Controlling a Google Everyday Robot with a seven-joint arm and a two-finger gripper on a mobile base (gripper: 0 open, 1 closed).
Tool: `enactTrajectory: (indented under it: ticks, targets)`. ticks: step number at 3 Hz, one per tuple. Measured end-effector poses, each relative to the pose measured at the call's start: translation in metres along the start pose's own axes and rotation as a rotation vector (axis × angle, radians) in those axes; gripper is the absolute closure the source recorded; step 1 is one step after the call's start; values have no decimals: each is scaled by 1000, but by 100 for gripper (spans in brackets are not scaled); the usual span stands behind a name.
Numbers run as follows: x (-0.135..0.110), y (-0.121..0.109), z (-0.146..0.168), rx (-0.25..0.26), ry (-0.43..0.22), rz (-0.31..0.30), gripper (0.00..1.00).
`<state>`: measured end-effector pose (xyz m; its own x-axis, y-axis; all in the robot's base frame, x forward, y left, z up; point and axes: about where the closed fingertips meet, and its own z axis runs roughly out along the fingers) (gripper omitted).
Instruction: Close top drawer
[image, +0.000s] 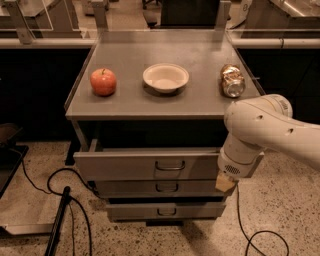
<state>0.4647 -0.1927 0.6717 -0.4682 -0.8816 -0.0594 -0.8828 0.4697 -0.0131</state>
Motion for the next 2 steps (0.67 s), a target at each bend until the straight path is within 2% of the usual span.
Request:
enactTrajectory:
  ticks: [1, 2]
  targets:
    - [-7, -14, 1, 41, 8, 14, 87]
    - [-13, -30, 1, 107, 27, 20, 100]
